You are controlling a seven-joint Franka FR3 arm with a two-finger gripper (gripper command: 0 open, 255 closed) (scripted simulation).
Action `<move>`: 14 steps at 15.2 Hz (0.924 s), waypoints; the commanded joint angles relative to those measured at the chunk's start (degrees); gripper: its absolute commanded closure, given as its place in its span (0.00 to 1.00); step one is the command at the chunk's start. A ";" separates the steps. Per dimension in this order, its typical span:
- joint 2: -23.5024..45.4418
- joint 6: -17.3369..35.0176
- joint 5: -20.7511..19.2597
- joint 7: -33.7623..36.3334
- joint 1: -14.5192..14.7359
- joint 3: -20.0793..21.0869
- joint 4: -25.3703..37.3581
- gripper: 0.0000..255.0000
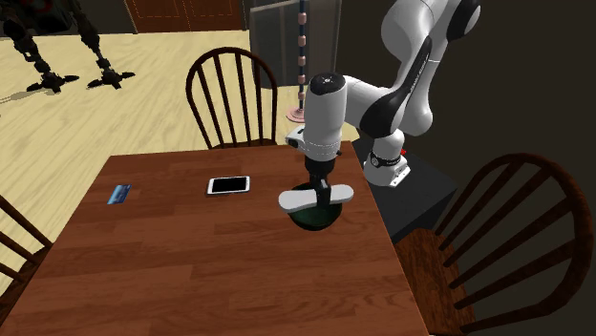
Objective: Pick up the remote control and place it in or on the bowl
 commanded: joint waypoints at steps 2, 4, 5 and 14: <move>0.00 0.00 0.00 0.00 0.00 0.00 0.00 0.00; -1.31 -3.99 0.22 -0.22 0.01 -0.23 2.71 0.00; -1.83 -5.96 0.30 -0.30 0.01 -0.34 4.17 0.00; -2.18 -7.50 0.33 -0.35 0.00 -0.42 5.38 0.00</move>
